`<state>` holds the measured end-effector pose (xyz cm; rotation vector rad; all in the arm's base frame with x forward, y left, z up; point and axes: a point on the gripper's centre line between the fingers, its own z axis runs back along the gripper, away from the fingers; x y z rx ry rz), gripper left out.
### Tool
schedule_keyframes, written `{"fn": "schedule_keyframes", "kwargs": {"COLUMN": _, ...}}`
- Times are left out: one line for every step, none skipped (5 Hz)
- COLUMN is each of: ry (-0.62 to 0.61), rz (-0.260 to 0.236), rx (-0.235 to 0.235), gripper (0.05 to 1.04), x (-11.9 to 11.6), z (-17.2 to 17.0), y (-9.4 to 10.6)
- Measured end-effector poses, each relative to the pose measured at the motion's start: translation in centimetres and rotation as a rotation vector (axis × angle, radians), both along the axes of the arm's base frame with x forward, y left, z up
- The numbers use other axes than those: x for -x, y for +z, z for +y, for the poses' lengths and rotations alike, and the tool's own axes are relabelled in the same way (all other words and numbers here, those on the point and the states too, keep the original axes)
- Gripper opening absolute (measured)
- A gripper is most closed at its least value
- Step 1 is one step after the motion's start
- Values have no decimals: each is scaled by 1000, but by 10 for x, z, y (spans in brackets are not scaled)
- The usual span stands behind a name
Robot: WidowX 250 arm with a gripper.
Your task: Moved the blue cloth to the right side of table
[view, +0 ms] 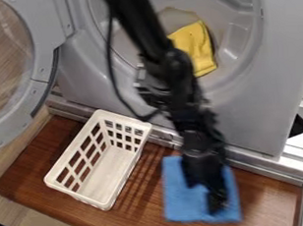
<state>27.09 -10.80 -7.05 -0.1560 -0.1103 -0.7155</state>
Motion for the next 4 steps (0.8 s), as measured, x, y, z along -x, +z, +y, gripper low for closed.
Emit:
{"fn": "schedule_keyframes", "kwargs": {"ry": -86, "rz": -18, "rx": 17, "gripper": 999, "x": 3, "z": -29, "y": 3}}
{"fn": "schedule_keyframes", "kwargs": {"ry": -153, "rz": -19, "rx": 28, "gripper": 999, "x": 7, "z": -51, "y": 5}}
{"fn": "schedule_keyframes", "kwargs": {"ry": -187, "rz": -19, "rx": 35, "gripper": 1000, "x": 9, "z": -63, "y": 7}}
{"fn": "schedule_keyframes", "kwargs": {"ry": -175, "rz": -11, "rx": 26, "gripper": 999, "x": 13, "z": -61, "y": 5}}
